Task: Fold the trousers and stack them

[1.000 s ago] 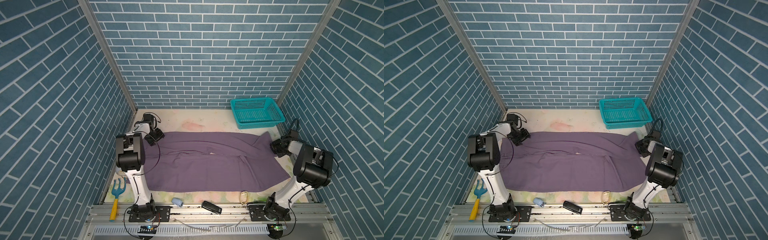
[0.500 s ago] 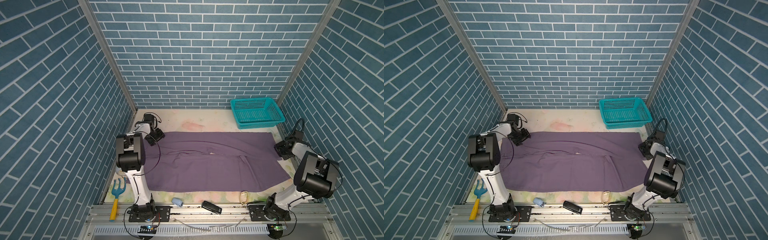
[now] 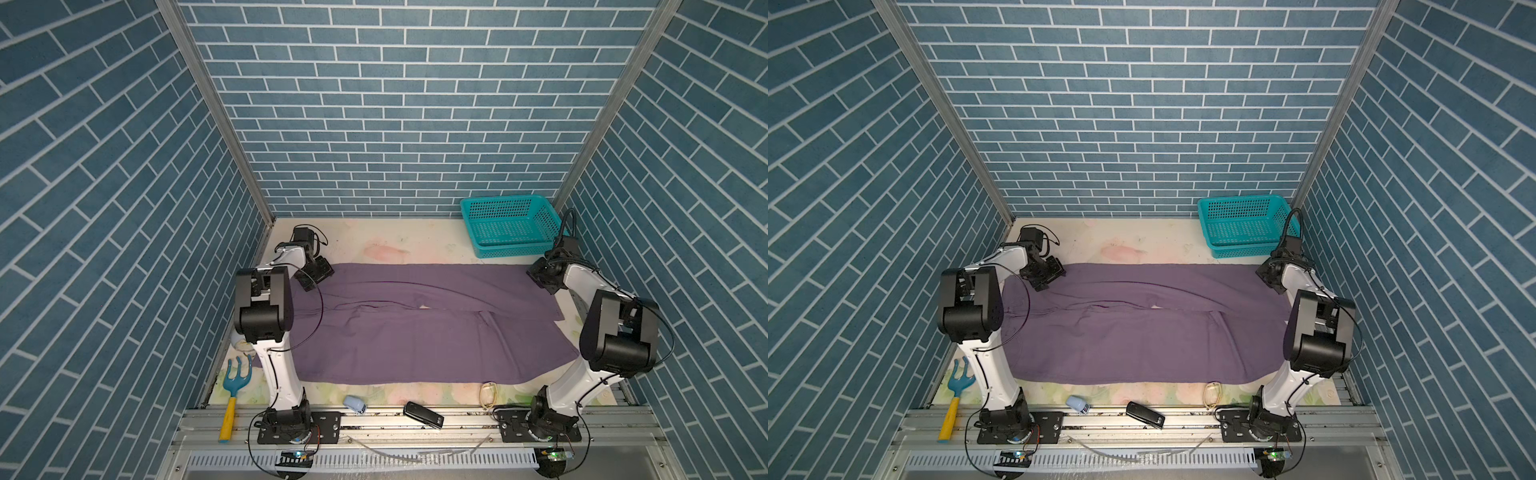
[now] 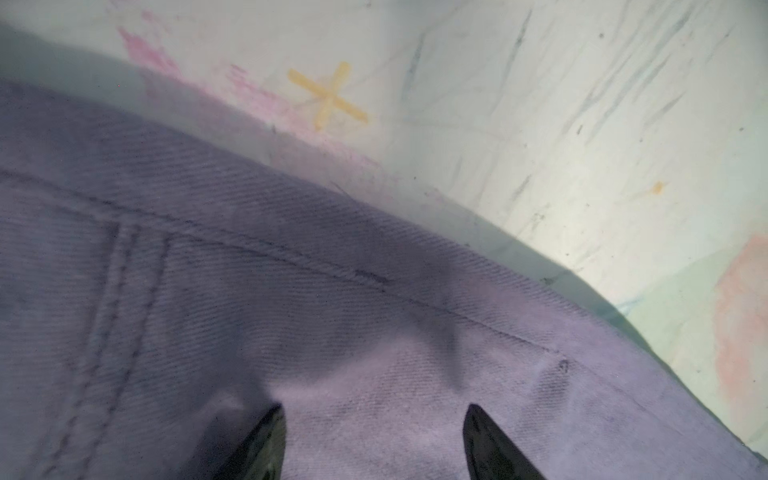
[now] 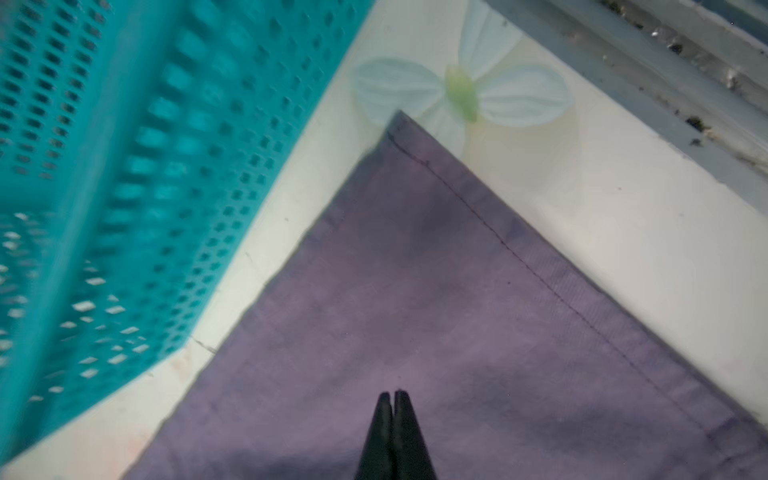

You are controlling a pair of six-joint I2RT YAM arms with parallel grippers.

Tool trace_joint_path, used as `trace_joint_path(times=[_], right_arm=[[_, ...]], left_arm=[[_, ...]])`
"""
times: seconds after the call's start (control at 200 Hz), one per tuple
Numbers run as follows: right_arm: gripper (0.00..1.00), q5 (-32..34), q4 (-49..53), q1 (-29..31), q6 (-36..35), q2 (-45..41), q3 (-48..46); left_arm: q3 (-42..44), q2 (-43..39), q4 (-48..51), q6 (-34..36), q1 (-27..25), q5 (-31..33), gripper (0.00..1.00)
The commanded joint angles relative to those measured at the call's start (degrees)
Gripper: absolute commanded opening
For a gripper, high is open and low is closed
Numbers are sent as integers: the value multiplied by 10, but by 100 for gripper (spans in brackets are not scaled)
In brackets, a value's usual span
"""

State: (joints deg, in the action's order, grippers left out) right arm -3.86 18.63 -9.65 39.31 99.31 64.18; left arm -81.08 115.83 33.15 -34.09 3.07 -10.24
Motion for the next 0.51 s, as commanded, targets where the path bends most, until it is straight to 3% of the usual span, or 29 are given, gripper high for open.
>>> trace_joint_path(times=[0.0,0.5], right_arm=[[0,-8,-15,-1,25,17,-27],[0,-58,-30,-21,46,163,80]], left_arm=[[9,31,17,-3,-13,-28,69],[-36,59,5,15,-36,-52,69]])
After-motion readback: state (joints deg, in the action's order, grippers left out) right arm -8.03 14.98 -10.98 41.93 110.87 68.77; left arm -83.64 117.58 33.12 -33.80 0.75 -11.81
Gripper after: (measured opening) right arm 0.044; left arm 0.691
